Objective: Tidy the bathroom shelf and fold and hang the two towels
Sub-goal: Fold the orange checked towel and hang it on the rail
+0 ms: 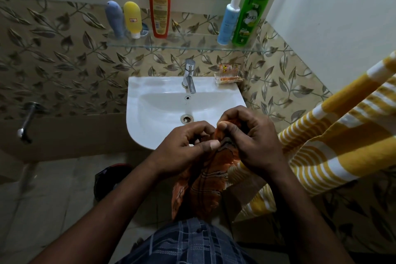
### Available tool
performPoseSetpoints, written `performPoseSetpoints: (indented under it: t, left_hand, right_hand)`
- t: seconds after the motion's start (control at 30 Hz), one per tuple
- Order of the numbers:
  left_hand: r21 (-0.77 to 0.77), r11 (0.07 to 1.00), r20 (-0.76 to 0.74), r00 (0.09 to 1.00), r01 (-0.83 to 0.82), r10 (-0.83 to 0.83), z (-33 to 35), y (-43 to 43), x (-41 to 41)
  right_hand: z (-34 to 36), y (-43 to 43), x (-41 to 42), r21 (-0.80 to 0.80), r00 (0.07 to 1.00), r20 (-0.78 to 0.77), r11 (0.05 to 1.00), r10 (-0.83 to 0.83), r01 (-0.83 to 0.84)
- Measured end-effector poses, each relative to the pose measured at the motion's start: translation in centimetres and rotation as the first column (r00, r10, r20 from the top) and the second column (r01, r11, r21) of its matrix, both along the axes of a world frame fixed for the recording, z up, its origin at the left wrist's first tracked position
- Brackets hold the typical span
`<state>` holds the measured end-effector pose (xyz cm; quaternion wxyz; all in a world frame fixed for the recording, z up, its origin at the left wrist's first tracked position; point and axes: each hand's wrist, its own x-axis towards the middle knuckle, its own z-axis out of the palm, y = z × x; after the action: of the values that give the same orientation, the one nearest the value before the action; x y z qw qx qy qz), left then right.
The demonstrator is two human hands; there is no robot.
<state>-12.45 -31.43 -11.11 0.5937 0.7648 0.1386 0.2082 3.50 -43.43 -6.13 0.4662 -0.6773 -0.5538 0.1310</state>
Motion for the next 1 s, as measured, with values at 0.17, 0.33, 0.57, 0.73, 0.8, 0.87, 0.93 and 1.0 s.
performPoseSetpoints:
  t: [0.17,0.33,0.57,0.73,0.8,0.87,0.93,1.0]
  left_hand:
    - [0.259,0.964,-0.022,0.998,0.063,-0.059,0.1,0.6,-0.2]
    - [0.416,0.883,-0.201,0.969,0.216,-0.142,-0.7,0.8,-0.2]
    - [0.470,0.862,0.037,0.980,-0.189,0.194,-2.2,-0.5,0.2]
    - [0.244,0.951,0.033,0.982,-0.189,0.187,-1.8,-0.8,0.8]
    - [0.139,0.975,0.011,0.985,-0.172,0.172,-1.9,-0.7,0.8]
    - [0.103,0.983,-0.005,0.988,-0.153,0.154,-2.2,-0.6,0.9]
    - [0.046,0.986,-0.002,0.987,-0.158,0.158,-2.3,-0.7,1.3]
    - [0.025,0.989,-0.015,0.989,-0.145,0.145,-2.3,-0.5,1.8]
  right_hand:
    - [-0.7,-0.2,0.0,-0.010,1.000,-0.016,1.000,-0.018,0.018]
    - [-0.7,-0.4,0.2,0.044,0.996,-0.032,0.995,-0.084,0.085]
    - [0.1,-0.1,1.2,0.050,0.989,-0.108,0.993,-0.100,0.106]
    - [0.1,-0.1,1.1,0.057,0.988,-0.141,0.996,-0.066,0.074]
    - [0.3,0.0,1.1,0.061,0.986,-0.162,0.997,-0.044,0.055]
    - [0.3,0.0,1.1,0.062,0.986,-0.164,0.997,-0.024,0.034]
    - [0.3,-0.1,1.2,0.064,0.988,-0.153,0.998,-0.001,0.011]
    - [0.4,-0.1,1.3,0.064,0.989,-0.146,0.998,0.029,-0.020]
